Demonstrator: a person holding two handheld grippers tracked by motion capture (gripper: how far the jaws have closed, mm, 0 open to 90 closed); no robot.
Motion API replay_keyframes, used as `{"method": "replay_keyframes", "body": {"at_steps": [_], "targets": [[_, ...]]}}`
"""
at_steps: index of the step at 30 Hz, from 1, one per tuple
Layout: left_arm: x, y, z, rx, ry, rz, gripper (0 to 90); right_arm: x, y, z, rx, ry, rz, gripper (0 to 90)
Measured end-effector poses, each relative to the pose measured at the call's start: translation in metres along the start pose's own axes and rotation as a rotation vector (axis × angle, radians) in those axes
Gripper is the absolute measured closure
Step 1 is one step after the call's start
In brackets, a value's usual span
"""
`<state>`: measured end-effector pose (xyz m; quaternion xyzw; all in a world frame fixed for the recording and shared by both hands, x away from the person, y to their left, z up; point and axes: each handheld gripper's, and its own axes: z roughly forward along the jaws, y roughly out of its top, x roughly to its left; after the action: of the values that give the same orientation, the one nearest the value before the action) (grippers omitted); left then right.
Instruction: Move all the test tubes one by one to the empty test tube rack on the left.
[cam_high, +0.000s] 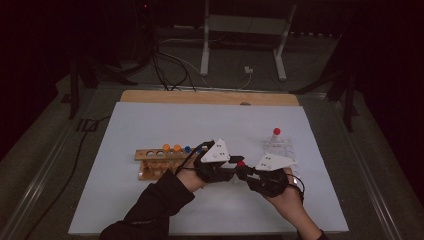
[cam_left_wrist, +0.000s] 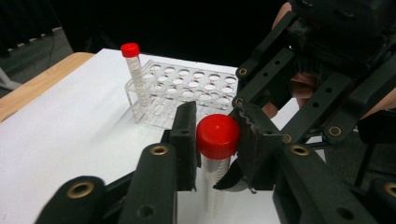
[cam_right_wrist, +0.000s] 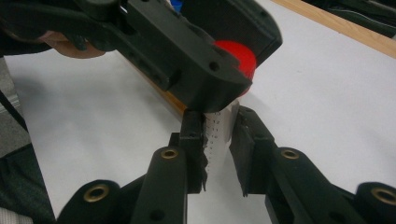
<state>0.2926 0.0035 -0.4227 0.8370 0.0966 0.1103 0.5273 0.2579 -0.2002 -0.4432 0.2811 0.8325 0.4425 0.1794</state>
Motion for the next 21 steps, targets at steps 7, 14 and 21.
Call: {"method": "replay_keyframes", "body": {"at_steps": [7,14,21], "targets": [[0.002,0.001,0.0,0.004,-0.003,0.005,71.9,-0.001,-0.001,0.0,-0.003,-0.005,0.001,74.5],[0.003,0.001,-0.007,0.005,0.02,0.002,72.0,-0.001,-0.001,-0.001,-0.023,0.013,0.007,53.3],[0.005,0.003,-0.022,0.001,0.043,0.006,72.0,0.0,0.0,-0.001,-0.028,0.006,0.018,24.1]]}}
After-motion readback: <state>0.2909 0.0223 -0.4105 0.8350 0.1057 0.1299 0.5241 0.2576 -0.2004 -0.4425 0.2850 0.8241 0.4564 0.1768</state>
